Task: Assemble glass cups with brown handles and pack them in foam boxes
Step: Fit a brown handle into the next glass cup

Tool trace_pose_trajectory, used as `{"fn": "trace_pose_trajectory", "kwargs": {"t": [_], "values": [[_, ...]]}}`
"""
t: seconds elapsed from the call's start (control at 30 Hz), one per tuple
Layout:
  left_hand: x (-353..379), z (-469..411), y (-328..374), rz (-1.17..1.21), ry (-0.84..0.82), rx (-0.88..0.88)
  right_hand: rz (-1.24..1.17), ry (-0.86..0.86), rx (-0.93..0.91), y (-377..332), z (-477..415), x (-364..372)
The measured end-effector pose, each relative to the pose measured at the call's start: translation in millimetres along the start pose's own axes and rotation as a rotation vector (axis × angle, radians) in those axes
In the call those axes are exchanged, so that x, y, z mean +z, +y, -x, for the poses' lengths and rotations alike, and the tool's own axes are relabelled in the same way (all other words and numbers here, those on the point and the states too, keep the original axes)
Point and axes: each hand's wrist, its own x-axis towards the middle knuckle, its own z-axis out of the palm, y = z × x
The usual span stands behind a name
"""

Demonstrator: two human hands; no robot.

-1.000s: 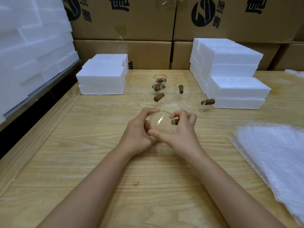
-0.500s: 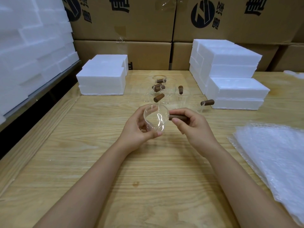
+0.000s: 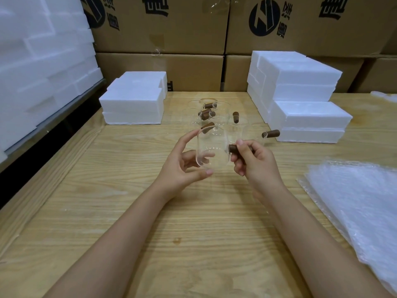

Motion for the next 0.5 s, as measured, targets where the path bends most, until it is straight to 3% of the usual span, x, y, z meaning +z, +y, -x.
{"fn": "trace_pose_trajectory", "kwargs": {"t": [0.13, 0.33, 0.5], "values": [[-2, 1, 0, -0.15, 0.075, 0.024, -0.04, 0.039, 0.133, 4, -2, -1], [5, -1, -3, -0.343, 0.039, 0.12, 0.016, 0.006, 0.238, 11, 0, 3], [11, -1, -4, -0.402, 0.132, 0.205, 0.193, 0.133, 0.143, 6, 7, 13]]}}
